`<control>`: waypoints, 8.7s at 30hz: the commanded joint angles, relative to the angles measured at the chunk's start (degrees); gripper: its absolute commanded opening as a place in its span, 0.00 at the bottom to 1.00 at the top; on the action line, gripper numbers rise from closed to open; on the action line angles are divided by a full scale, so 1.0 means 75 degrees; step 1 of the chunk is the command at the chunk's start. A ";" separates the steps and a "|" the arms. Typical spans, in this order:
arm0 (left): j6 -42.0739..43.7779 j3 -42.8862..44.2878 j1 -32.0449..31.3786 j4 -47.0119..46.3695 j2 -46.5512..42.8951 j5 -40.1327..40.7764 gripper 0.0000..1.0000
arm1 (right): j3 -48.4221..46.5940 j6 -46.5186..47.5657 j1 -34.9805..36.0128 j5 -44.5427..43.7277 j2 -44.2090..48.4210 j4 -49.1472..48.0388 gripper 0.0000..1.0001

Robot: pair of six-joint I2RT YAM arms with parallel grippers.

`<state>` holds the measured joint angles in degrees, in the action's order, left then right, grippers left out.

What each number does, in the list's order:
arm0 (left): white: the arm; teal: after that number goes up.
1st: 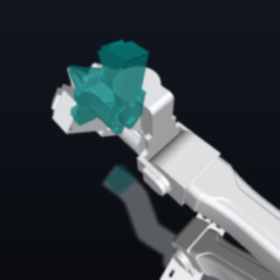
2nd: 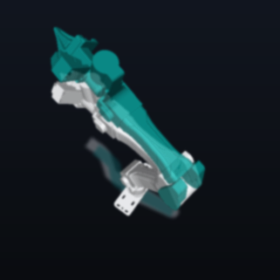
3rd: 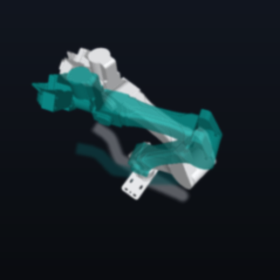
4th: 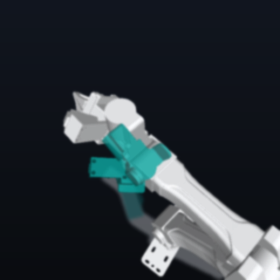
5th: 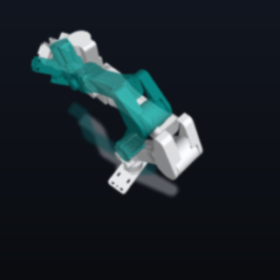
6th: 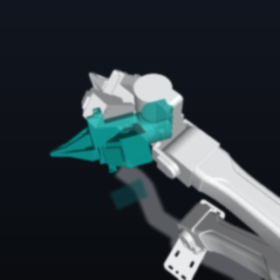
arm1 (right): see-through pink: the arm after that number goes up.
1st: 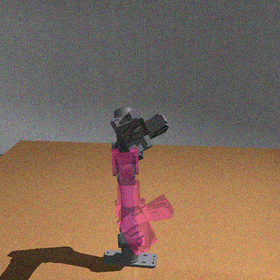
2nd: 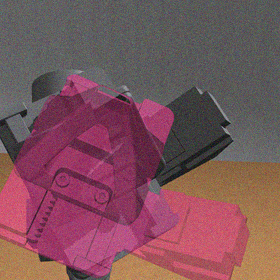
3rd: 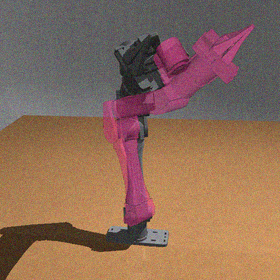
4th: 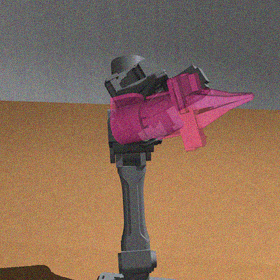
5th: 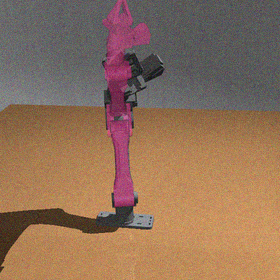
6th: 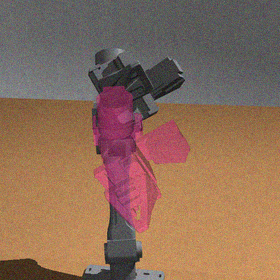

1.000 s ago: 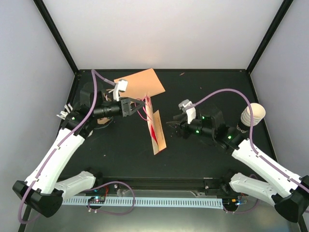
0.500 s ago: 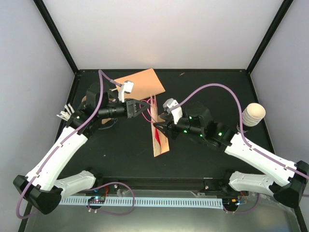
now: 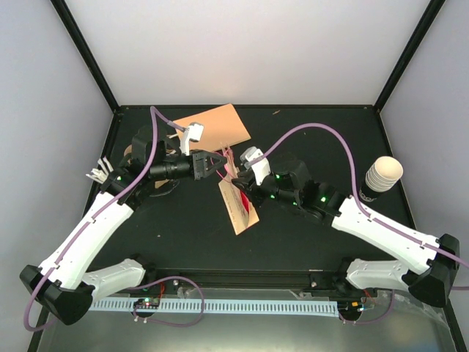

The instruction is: Pack the takeout coffee

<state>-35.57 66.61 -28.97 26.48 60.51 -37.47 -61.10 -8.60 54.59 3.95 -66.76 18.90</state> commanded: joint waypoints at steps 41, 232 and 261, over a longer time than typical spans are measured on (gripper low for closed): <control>0.1148 0.0337 0.0007 0.2634 -0.1828 0.2508 0.99 | 0.0267 0.0054 0.0151 -0.0670 0.0264 -0.0409 0.01; 0.1249 -0.0128 -0.1441 -0.0681 0.0200 0.0288 0.01 | 0.0687 -0.5773 -0.0919 0.1506 -0.1817 0.1136 0.01; 0.1645 0.0634 -0.1436 -0.0848 0.0901 0.0067 0.02 | 0.0344 -0.4273 -0.0119 0.1678 -0.1793 0.1367 0.01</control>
<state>-23.62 68.36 -39.48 24.40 66.78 -34.24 -56.66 -41.17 53.54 13.65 -77.58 29.10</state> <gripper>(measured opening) 0.029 0.026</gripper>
